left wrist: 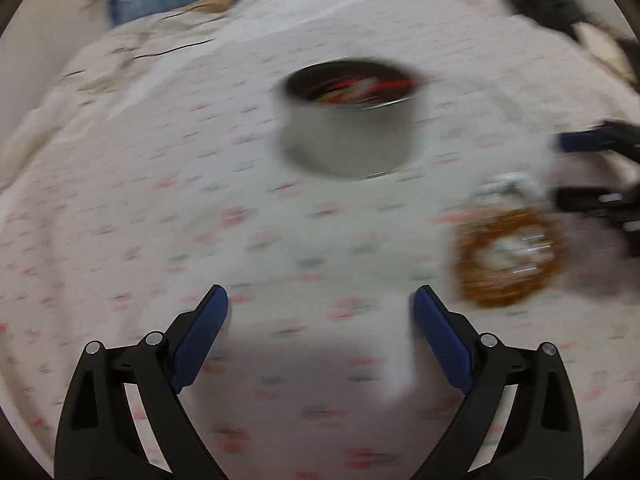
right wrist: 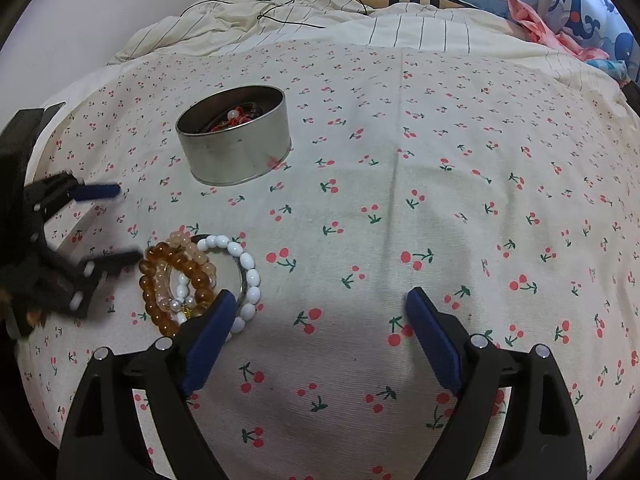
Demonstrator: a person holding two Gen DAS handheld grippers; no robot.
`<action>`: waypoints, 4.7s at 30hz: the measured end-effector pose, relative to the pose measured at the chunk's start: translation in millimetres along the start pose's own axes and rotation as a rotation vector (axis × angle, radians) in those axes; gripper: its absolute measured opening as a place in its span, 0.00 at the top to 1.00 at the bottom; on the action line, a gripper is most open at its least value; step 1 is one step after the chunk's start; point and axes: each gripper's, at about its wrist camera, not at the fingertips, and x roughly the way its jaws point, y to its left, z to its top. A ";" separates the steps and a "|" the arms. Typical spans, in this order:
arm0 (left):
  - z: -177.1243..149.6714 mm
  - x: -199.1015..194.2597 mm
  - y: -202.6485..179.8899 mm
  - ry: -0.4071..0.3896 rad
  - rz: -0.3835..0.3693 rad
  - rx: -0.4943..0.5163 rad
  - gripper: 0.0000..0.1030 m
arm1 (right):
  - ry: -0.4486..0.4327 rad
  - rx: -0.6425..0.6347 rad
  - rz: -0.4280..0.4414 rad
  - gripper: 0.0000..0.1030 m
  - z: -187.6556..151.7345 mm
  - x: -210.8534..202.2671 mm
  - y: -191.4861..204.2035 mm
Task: Organize jewelry
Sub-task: 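Move both tools back toward the amber and white bead bracelets, then grasp the amber bead bracelet with the left tool while the right tool grasps the peach bead bracelet, then lift the amber bead bracelet with the left tool and carry it over the tin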
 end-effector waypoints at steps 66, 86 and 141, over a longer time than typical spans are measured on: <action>6.9 4.0 12.8 0.040 -0.134 -0.092 0.66 | -0.156 -0.166 0.086 0.51 9.8 -20.9 41.0; 3.8 6.4 15.1 0.045 -0.186 -0.107 0.64 | 0.004 -0.055 0.279 0.90 11.1 19.1 54.8; 18.6 -32.0 24.5 -0.146 -0.113 -0.102 0.90 | -0.253 0.147 0.167 0.92 31.1 -41.3 -23.7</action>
